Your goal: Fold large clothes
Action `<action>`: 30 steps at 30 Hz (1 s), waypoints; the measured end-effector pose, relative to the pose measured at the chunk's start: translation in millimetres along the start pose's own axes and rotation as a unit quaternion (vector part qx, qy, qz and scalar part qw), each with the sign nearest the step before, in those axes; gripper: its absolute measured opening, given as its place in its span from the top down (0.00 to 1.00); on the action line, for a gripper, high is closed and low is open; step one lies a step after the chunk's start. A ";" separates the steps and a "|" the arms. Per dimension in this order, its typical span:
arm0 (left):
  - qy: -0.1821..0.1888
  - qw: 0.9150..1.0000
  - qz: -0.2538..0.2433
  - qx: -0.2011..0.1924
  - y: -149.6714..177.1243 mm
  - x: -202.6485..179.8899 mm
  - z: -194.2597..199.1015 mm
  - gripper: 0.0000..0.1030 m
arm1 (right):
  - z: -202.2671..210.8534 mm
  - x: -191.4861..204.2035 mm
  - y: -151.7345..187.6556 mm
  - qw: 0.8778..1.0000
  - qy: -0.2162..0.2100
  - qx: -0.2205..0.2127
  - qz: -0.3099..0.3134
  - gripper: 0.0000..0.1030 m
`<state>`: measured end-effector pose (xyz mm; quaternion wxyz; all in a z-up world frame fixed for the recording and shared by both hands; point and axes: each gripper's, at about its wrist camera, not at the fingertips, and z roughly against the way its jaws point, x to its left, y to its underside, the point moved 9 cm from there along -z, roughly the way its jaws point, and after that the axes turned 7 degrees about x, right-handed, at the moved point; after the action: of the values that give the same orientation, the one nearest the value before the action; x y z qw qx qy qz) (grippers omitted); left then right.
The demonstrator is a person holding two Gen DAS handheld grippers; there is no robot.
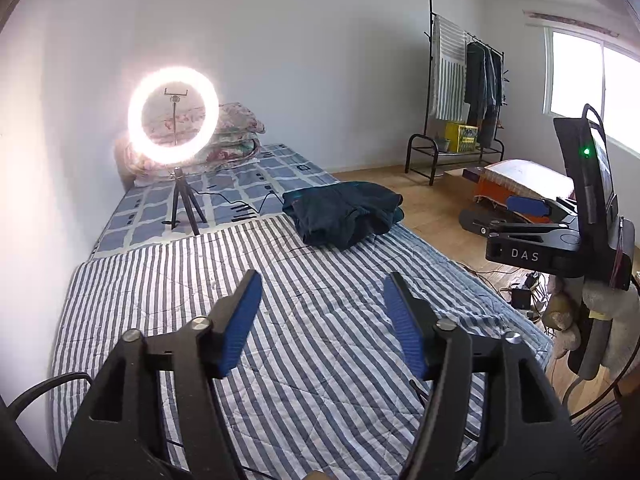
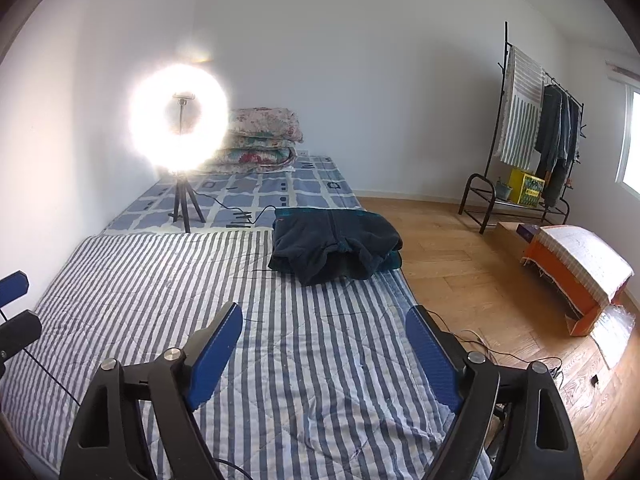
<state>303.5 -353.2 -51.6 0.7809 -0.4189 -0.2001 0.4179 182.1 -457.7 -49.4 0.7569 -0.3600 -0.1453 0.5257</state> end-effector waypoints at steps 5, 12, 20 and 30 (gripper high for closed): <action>-0.005 1.000 -0.008 -0.003 4.8 -1.8 -0.6 0.16 | 6.3 -11.2 2.1 1.000 0.002 -0.014 -0.017 0.05; -0.010 1.000 -0.012 -0.019 4.9 -6.7 6.4 0.03 | 11.5 -20.7 1.8 0.999 0.007 -0.023 -0.028 0.00; -0.029 0.999 -0.027 -0.014 2.3 -12.5 14.8 0.00 | 20.3 -28.1 1.6 0.998 0.010 -0.034 -0.042 0.00; -0.061 0.998 -0.031 -0.009 7.4 -14.7 15.2 0.00 | 22.6 -17.9 2.0 0.998 0.008 -0.039 -0.043 0.00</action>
<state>281.4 -355.6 -48.5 0.7758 -0.3932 -0.2642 0.4168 160.0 -464.6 -32.2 0.7655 -0.3870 -0.1747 0.4834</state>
